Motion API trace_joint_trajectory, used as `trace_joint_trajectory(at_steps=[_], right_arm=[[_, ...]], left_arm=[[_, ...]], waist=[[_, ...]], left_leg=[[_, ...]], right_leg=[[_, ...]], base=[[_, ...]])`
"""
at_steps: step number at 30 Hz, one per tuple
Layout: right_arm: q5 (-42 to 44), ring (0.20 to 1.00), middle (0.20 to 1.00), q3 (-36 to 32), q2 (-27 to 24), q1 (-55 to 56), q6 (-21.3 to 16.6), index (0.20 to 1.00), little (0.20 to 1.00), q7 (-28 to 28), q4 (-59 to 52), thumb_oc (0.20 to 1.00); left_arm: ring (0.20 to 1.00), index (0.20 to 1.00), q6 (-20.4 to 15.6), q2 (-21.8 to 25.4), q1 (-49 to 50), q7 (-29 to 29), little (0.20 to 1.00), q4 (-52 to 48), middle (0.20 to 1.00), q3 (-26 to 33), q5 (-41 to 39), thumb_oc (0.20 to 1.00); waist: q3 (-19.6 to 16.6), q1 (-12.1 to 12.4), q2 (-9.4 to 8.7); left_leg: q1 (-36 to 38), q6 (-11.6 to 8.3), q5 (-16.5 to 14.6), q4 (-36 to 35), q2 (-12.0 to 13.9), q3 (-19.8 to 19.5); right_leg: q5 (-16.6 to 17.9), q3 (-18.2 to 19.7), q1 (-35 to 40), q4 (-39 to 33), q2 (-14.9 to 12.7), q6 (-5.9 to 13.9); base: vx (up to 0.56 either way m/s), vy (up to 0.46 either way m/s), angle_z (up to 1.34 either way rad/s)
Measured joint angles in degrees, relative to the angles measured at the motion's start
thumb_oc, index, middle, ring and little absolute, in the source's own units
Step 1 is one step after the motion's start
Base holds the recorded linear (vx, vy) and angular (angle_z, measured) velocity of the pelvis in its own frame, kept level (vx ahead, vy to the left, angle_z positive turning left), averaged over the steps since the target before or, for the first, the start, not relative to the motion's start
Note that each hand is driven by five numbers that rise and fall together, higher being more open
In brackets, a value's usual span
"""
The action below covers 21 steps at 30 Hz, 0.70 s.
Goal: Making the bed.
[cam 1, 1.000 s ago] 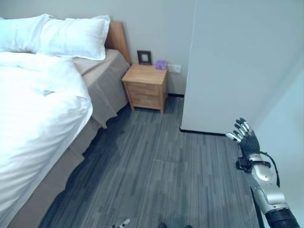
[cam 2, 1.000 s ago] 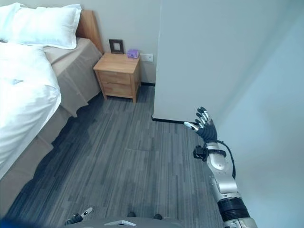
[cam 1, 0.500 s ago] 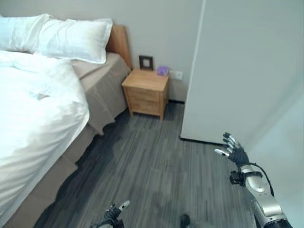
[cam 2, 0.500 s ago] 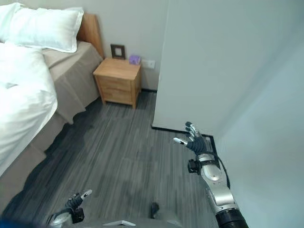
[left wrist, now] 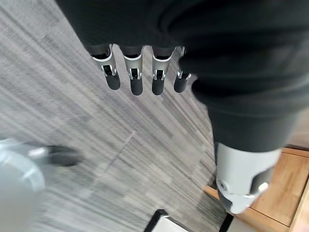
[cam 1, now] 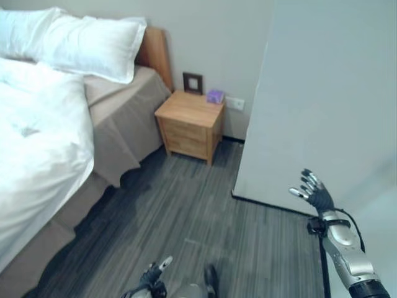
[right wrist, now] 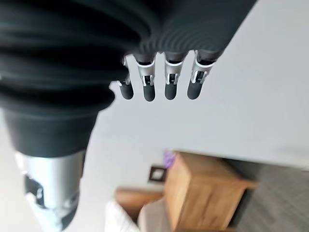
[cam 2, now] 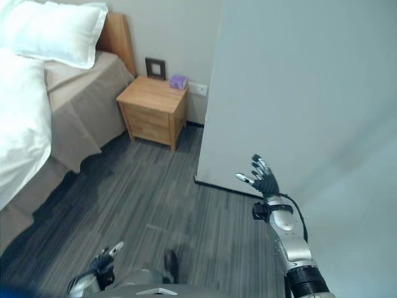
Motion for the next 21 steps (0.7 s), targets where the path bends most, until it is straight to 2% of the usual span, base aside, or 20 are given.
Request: trace_joint_trajectory(at_steps=[1,2,3,4,5,6,7,8,9,10,11,12,13,14,15,16,17,18,20,21], right_arm=[[-0.1,1.0,1.0,0.1,0.2,-0.1,-0.1,1.0,1.0,0.4,-0.7,1.0],[-0.1,1.0,1.0,-0.1,0.3,-0.1,-0.1,1.0,1.0,0.6,-1.5,1.0],[-0.3,1.0,1.0,-0.8,0.0,1.2,0.2,1.0,1.0,0.6,-1.2,1.0],[-0.5,1.0,1.0,-0.8,-0.7,1.2,0.3,1.0,1.0,0.6,-1.1,1.0],[-0.5,1.0,1.0,-1.2,-0.6,1.6,-0.1,1.0,1.0,0.9,-0.3,1.0],[-0.5,1.0,1.0,-1.3,-0.8,2.8,0.0,1.0,1.0,0.9,0.1,1.0],[-0.5,1.0,1.0,-1.5,-1.2,3.7,0.5,1.0,1.0,1.0,0.1,1.0],[-0.4,1.0,1.0,-1.5,-1.7,3.9,0.8,1.0,1.0,1.2,0.1,1.0],[-0.4,1.0,1.0,-2.2,-2.1,4.6,0.8,1.0,1.0,1.6,0.2,1.0],[-0.4,1.0,1.0,-2.8,-1.9,4.9,0.9,1.0,1.0,1.7,0.8,1.0],[-0.4,1.0,1.0,-3.2,-2.2,5.9,1.1,1.0,1.0,2.1,0.6,1.0],[-0.4,1.0,1.0,-4.4,-2.1,8.1,0.8,1.0,1.0,2.1,0.9,1.0],[-0.4,1.0,1.0,-5.1,-1.9,9.0,1.5,1.0,1.0,1.8,1.9,1.0],[-0.5,1.0,1.0,-4.9,-2.0,7.9,1.7,1.0,1.0,2.2,1.9,1.0],[-0.6,1.0,1.0,-4.7,-2.0,5.6,1.7,1.0,1.0,2.3,1.8,1.0],[-0.8,1.0,1.0,-4.7,-2.0,4.3,1.8,1.0,1.0,2.3,1.8,1.0],[-1.0,1.0,1.0,-4.7,-1.7,2.8,1.8,1.0,1.0,2.3,2.4,1.0],[-1.1,1.0,1.0,-4.7,-1.9,2.7,1.8,1.0,1.0,2.3,3.0,1.0],[-1.5,1.0,1.0,-5.1,-2.9,2.8,1.8,1.0,1.0,2.3,2.2,1.0],[-1.5,1.0,1.0,-5.4,-3.1,2.8,1.7,1.0,1.0,2.3,1.8,1.0]], left_arm=[[1.0,1.0,0.0,0.4,-0.4,0.0,1.0,0.0,1.0,0.6,0.0,1.0],[1.0,1.0,0.0,0.7,-0.9,0.1,1.0,0.2,1.0,1.0,0.0,1.0],[1.0,1.0,0.4,0.6,-2.4,0.7,1.0,2.7,1.0,0.9,0.0,1.0],[1.0,1.0,0.4,0.2,-3.2,0.6,1.0,2.6,1.0,0.8,0.0,1.0],[1.0,1.0,0.5,-0.1,-3.8,0.9,1.0,1.8,1.0,-0.1,0.0,1.0],[1.0,1.0,0.5,-0.3,-4.2,0.8,1.0,1.5,1.0,-0.3,0.0,1.0],[1.0,1.0,0.4,-0.5,-4.6,0.7,1.0,0.7,1.0,-0.3,0.0,1.0],[1.0,1.0,0.4,-0.6,-5.2,0.6,1.0,-0.5,1.0,-0.7,0.0,1.0],[1.0,1.0,0.3,-1.1,-5.8,0.5,1.0,-0.5,1.0,-0.9,0.0,1.0],[1.0,1.0,0.4,-0.6,-6.3,0.4,1.0,0.2,1.0,-1.4,0.0,1.0],[1.0,1.0,0.2,-0.2,-5.1,-0.1,1.0,-0.4,1.0,-2.1,0.1,1.0],[1.0,1.0,-0.1,0.4,-5.2,-0.2,1.0,1.4,1.0,-2.6,0.1,1.0],[1.0,1.0,-0.1,0.2,-5.1,-0.5,1.0,1.6,1.0,-2.6,0.1,1.0],[1.0,1.0,-0.5,0.3,-3.4,-0.9,1.0,0.6,1.0,-2.4,0.0,1.0],[1.0,1.0,-0.7,0.1,-1.7,-1.0,1.0,-0.4,1.0,-1.9,0.0,1.0],[1.0,1.0,-0.5,0.2,-0.9,-0.9,1.0,-0.5,1.0,-1.7,0.0,1.0],[1.0,1.0,-0.6,0.0,-0.6,-1.1,1.0,1.2,1.0,-0.5,-0.5,1.0],[1.0,1.0,-0.1,-0.5,-1.0,-1.1,1.0,3.3,1.0,-0.1,-2.1,1.0],[1.0,1.0,0.0,-0.7,-1.3,-1.3,1.0,4.0,1.0,-0.2,-2.2,1.0],[1.0,1.0,-0.1,-0.7,-1.6,-1.2,1.0,4.1,1.0,-0.2,-2.2,1.0]], waist=[[0.1,0.1,-0.41],[0.7,-0.4,-1.32],[1.0,-3.5,-1.74],[1.1,-3.2,-1.47],[1.4,-3.8,-0.35],[1.5,-4.0,0.3],[1.7,-3.7,0.72],[2.0,-3.6,1.76],[1.7,-4.1,3.05],[2.1,-4.5,3.06],[1.4,-3.7,1.05],[0.3,-4.3,0.47],[-0.7,-3.6,1.57],[-1.4,-2.8,1.57],[-1.5,-2.2,1.55],[-1.1,-1.5,0.75],[-0.5,-0.6,-0.14],[-0.1,-0.9,-1.71],[0.4,-1.5,-1.58],[0.8,-1.5,-1.13]], left_leg=[[0.5,-0.79,-1.1,0.3,-0.3,-0.1],[1.5,-1.26,-1.9,0.6,-1.2,-1.2],[4.7,-1.12,-1.8,0.3,-2.4,-5.6],[6.1,-1.02,-3.4,0.5,-2.1,-7.0],[6.6,-1.92,-4.7,1.4,-1.0,-9.2],[7.1,-1.95,-4.9,2.0,-0.2,-11.6],[7.8,-2.15,-5.0,1.8,0.6,-13.2],[8.3,-2.75,-5.4,1.9,1.6,-15.2],[7.9,-5.03,-6.8,2.9,4.0,-19.3],[8.3,-5.82,-7.3,4.5,4.1,-20.1],[10.4,-9.44,-9.4,5.2,3.5,-20.3],[10.5,-10.22,-11.8,6.9,3.5,-24.9],[10.5,-11.15,-12.2,7.1,4.6,-25.3],[10.2,-11.63,-11.9,7.5,5.2,-23.7],[9.2,-12.48,-11.7,7.8,6.1,-21.6],[7.2,-12.71,-11.8,10.5,5.7,-20.3],[5.3,-13.9,-11.1,13.3,5.8,-20.6],[5.1,-15.02,-11.9,14.7,4.9,-21.5],[2.7,-14.36,-11.6,15.4,5.3,-21.8],[1.0,-14.38,-10.8,17.2,5.8,-20.2]], right_leg=[[4.1,-1.1,-8.2,16.7,-2.6,3.53],[6.5,-1.1,-15.7,29.5,-5.7,4.58],[4.5,1.8,-22.0,35.7,-9.3,0.11],[3.5,5.0,-24.5,33.4,-10.3,0.23],[2.3,8.8,-25.6,24.6,-10.2,-2.55],[2.2,10.6,-25.1,17.2,-10.3,-3.25],[2.9,12.1,-25.3,11.5,-10.4,-3.03],[4.0,14.3,-24.9,4.3,-9.4,-3.38],[5.3,23.2,-21.3,-8.6,-5.2,-2.55],[9.4,28.2,-18.0,-19.3,-4.2,-2.51],[18.1,25.4,-14.5,-21.7,-4.7,-2.69],[19.2,26.8,-12.2,-23.3,-4.2,-2.57],[20.0,21.9,-12.2,-24.0,-3.8,-3.4],[19.9,20.9,-12.0,-24.3,-3.6,-4.37],[21.4,19.8,-11.4,-27.1,-3.1,-6.34],[22.4,20.6,-10.9,-29.1,-3.4,-7.05],[22.5,19.3,-10.1,-29.7,-4.1,-7.42],[21.8,18.7,-8.2,-30.2,-5.1,-8.59],[20.9,15.9,-6.9,-31.0,-4.5,-9.24],[19.9,14.7,-6.6,-30.9,-4.0,-9.54]], base=[[0.22,0.031,0.08],[0.36,0.024,0.99],[0.3,0.018,1.18],[0.37,-0.004,1.35],[0.19,-0.041,0.91],[0.29,-0.088,1.06],[0.21,-0.068,1.0],[0.15,-0.063,1.07],[0.17,-0.164,1.4],[0.26,-0.33,1.65],[0.21,-0.314,1.79],[0.14,-0.272,1.48],[0.09,-0.189,1.12],[0.19,-0.388,0.56],[0.12,-0.284,0.19],[0.12,-0.286,0.14],[0.06,-0.162,0.39],[0.1,-0.225,0.66],[0.09,-0.188,0.77],[0.07,-0.185,0.73]])
